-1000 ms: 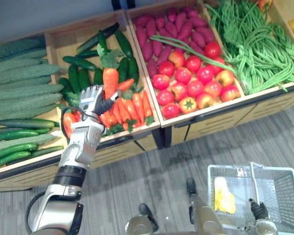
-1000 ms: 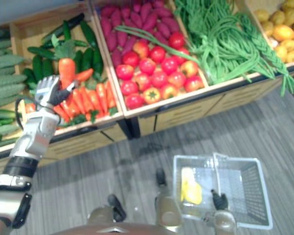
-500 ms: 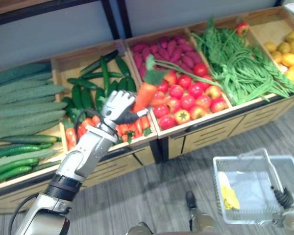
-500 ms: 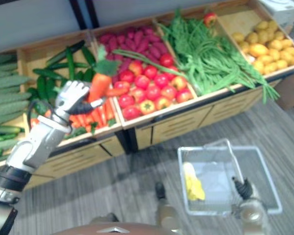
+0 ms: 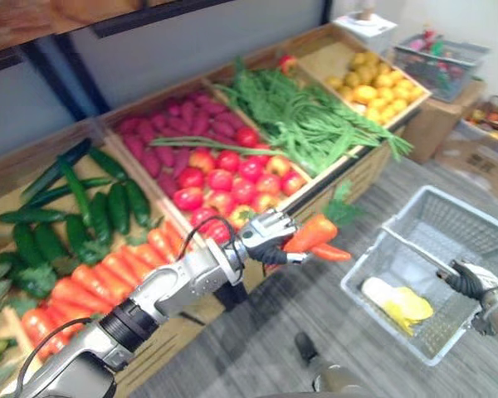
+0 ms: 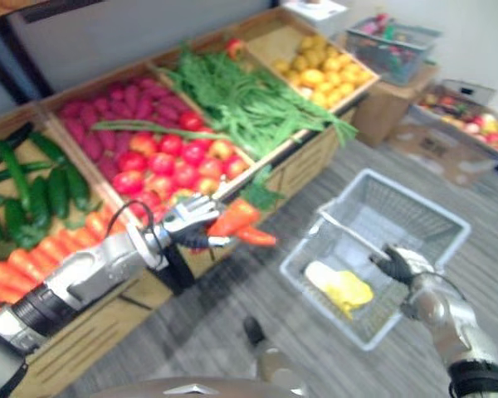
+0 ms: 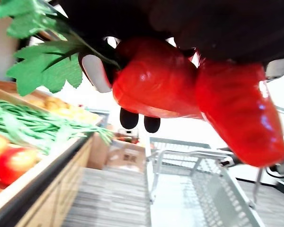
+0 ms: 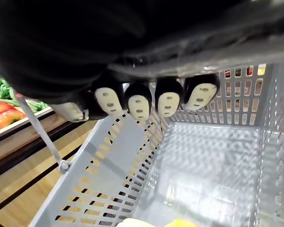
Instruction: Pick vegetable in the basket
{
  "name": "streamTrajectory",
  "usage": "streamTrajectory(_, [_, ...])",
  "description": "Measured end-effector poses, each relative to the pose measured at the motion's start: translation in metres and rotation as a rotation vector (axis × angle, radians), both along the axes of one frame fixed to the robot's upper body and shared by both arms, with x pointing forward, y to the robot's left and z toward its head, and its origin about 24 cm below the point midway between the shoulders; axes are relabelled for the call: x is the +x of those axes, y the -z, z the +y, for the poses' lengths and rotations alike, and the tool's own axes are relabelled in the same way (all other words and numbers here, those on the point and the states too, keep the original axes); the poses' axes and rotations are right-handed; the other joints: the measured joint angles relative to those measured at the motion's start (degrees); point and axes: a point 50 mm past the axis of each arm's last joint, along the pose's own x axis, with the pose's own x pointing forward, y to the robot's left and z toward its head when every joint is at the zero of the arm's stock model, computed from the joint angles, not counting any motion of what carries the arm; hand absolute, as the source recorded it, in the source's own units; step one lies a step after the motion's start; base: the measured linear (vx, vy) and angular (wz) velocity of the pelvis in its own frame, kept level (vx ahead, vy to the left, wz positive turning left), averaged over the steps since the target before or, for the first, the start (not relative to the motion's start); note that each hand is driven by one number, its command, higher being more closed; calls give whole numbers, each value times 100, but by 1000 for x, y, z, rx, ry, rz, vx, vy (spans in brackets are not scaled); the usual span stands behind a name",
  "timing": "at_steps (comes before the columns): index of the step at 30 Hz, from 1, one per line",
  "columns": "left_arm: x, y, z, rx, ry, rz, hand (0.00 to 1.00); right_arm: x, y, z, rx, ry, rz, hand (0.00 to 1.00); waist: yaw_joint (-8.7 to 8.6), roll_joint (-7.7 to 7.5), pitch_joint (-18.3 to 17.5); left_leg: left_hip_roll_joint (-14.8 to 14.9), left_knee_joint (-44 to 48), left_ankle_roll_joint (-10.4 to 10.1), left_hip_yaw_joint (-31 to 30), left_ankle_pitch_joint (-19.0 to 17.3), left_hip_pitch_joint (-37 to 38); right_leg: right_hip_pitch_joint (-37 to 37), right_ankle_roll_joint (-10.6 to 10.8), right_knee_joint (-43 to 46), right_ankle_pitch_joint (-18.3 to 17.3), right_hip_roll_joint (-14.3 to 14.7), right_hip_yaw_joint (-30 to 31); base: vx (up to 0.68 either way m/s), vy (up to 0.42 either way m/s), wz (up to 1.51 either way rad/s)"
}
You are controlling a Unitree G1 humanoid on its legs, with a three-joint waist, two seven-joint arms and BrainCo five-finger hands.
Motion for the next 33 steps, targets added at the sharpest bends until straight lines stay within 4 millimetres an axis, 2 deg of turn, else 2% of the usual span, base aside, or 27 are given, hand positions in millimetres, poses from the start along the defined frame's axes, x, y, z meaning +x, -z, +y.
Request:
streamTrajectory(6, [-11, 13, -12, 26, 73, 89, 100, 20, -6, 45, -40, -279, 33, 100, -138, 12, -23, 18, 177, -105, 724, -102, 372, 10, 66, 59, 50, 334, 662, -19, 3, -59])
streamTrajectory(11, [-21, 24, -23, 43, 131, 135, 100, 32, -22, 67, -74, -432, -3, 100, -158, 6, -60, 34, 302, -203, 1156, -169, 574, 5, 108, 132, 76, 581, 1081, -34, -47, -49])
streamTrajectory(14, [-26, 28, -31, 39, 166, 156, 100, 34, -28, 74, -100, -490, -4, 100, -182, 30, -173, 96, 402, -257, 1329, -223, 638, -3, 152, 139, 76, 709, 1243, -20, -91, -35])
streamTrajectory(17, [-30, 30, -34, 48, 191, 171, 100, 37, -33, 83, -105, -534, -20, 100, -277, -4, -231, 131, 493, -267, 1458, -229, 726, -22, 152, 210, 73, 824, 1353, -5, -95, -27])
streamTrajectory(23, [-41, 40, -46, 63, 254, 217, 100, 35, -42, 96, -71, -589, -42, 100, -315, -18, -366, 167, 593, -282, 1632, -249, 835, -95, 126, 306, 56, 984, 1363, 13, -96, -28])
streamTrajectory(33, [-46, 58, -58, 78, 274, 290, 100, 25, -52, 126, 15, -735, -31, 100, -466, -45, -413, 190, 718, -285, 1773, -314, 917, -125, 125, 387, 58, 1053, 1347, 32, -80, -9])
